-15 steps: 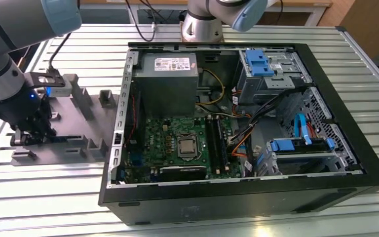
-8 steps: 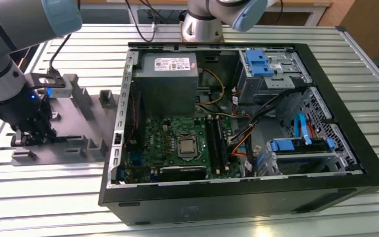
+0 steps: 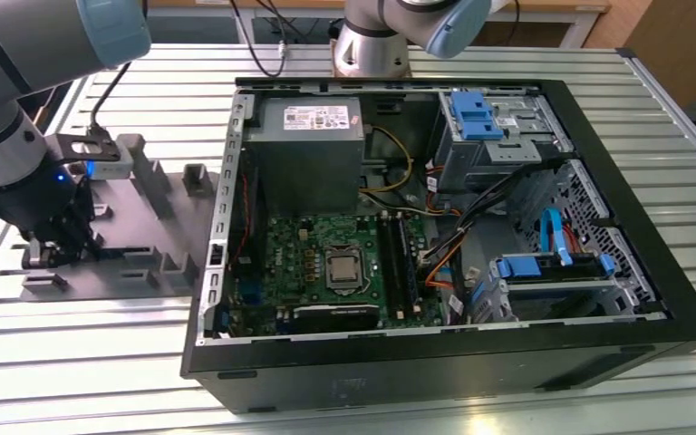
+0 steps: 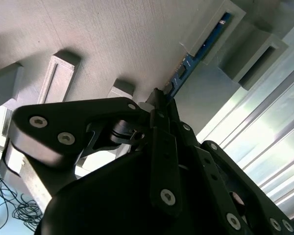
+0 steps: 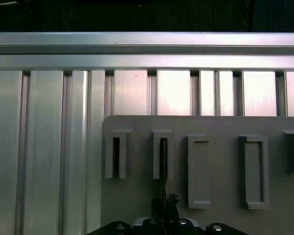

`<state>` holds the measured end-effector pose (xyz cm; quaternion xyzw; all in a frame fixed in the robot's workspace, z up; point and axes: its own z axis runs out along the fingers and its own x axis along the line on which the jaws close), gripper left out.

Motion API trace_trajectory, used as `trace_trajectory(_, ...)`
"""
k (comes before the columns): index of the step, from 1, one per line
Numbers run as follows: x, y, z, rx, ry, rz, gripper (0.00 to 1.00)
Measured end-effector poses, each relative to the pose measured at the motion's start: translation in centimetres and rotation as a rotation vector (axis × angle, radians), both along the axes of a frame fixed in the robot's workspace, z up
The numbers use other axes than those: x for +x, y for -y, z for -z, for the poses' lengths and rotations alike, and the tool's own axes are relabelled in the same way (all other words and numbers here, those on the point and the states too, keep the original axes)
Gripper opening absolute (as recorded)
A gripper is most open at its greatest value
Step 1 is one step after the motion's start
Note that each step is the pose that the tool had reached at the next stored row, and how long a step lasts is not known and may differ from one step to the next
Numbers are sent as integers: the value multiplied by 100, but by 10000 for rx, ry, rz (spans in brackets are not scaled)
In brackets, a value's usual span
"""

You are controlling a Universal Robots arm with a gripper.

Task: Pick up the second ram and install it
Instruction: 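Pick up the second ram and move it above second insertion slot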

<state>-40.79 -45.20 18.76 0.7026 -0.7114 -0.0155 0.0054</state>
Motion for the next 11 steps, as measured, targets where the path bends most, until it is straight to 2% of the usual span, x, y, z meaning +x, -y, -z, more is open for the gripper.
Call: trace_trajectory(11, 0, 0, -91, -1, -2, 0, 14)
